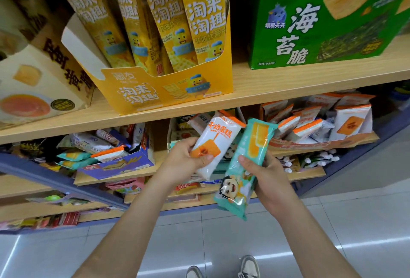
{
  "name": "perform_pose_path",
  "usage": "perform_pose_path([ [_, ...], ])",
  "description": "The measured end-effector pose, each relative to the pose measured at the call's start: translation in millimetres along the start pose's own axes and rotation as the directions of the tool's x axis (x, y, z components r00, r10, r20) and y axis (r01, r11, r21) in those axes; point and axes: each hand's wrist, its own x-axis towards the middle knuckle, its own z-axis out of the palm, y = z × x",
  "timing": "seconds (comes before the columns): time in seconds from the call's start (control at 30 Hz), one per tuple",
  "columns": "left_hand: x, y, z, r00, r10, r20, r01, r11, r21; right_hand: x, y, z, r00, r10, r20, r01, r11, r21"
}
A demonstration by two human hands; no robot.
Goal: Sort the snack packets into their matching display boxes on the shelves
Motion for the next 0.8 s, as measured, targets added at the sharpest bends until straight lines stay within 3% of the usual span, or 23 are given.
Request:
perform_pose_path([
  [0.1,12,-12,-17,0.991,0.116,-0.063,-0.081,0.910,0.407,2,-6,-17,0.997,0.005,-0.072,-0.010,0.997,-0.070],
  [0.2,24,-24,-23,0.984,0.173,-0.049,-0.105,0.771,0.628,4,-10,-26,0.996,0.006,-0.093,-0.015,0.995,-0.097],
  [0.4,25,-33,-22,0.995,0.094,0.043,-0.100,0.770,0.631,-1,0,-28,0.997,0.065,-0.042,-0.065,0.998,-0.013],
  [0.63,11,-36,-10,0.990,0.051,0.131,-0.138,0.531,0.836,-2,7,-20,0.994,-0.014,-0.111,0.029,0.990,0.140],
  [0.8,21,-20,-12,0.936,0.315,0.158,-0.303,0.493,0.815,-6,14,-12,0.980,-0.030,-0.197,0.071,0.976,0.204],
])
